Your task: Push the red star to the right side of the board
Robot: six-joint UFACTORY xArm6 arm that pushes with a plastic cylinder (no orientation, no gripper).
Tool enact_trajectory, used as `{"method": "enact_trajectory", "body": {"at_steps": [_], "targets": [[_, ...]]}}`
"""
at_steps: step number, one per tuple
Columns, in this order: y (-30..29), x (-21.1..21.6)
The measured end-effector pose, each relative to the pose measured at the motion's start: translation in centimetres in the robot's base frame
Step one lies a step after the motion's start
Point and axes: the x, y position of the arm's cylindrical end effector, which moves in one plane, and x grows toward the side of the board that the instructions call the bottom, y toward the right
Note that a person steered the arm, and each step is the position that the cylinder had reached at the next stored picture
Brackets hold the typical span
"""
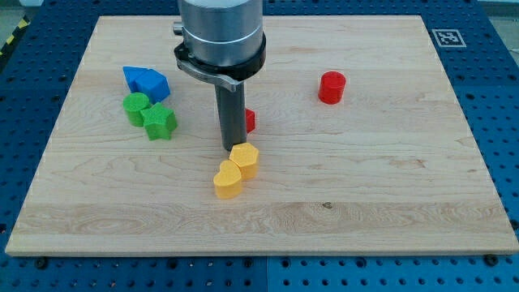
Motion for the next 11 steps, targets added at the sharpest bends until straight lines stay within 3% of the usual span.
{"method": "enact_trajectory", "body": {"at_steps": [3, 5, 6, 9, 11], "targets": [[-4.7, -4.4], [6.6, -2.7], [9.0, -3.4], [9.8, -6.0], [14.6, -7.0]]}}
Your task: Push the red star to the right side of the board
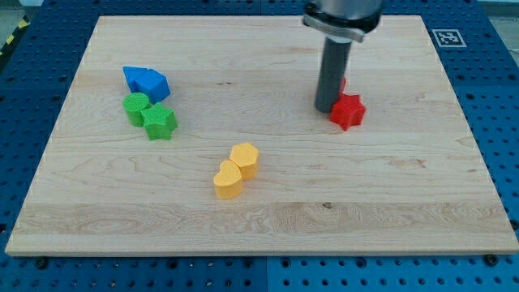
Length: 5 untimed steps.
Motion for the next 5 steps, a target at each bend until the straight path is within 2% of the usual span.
{"method": "enact_trajectory", "body": {"at_steps": [2, 3, 5], "targets": [[0.8, 0.0], [3.5, 0.3], [3.8, 3.6]]}}
